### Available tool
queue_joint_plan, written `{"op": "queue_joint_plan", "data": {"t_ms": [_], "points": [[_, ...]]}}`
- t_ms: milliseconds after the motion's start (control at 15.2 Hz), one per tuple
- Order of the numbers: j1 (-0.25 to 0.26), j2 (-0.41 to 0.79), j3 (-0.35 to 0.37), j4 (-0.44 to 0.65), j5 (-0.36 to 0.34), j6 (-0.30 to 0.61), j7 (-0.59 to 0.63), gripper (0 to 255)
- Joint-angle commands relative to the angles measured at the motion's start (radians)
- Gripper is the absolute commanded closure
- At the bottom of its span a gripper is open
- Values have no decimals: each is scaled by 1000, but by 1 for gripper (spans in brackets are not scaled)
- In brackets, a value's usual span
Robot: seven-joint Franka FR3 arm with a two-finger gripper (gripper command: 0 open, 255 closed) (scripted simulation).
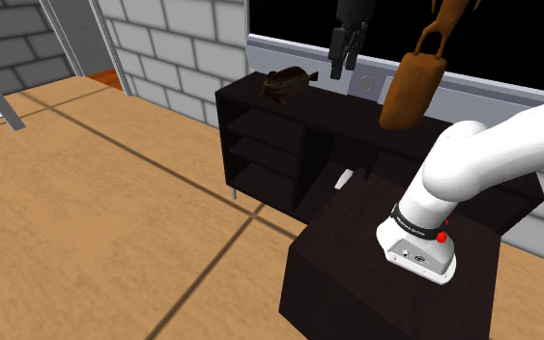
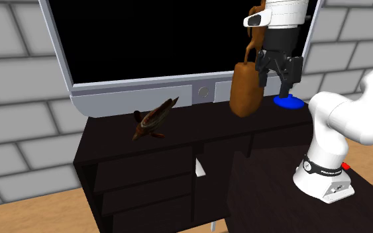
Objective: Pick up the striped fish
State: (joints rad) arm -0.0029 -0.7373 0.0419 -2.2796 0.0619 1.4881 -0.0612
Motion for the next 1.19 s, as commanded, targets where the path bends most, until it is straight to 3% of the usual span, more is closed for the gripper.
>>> {"op": "queue_joint_plan", "data": {"t_ms": [0, 594, 1122], "points": [[0, 0, 0, 0, 0, 0, 0, 0], [-25, 49, -105, -147, -196, 298, -253, 0], [-53, 199, -211, -176, -343, 603, -443, 0]]}}
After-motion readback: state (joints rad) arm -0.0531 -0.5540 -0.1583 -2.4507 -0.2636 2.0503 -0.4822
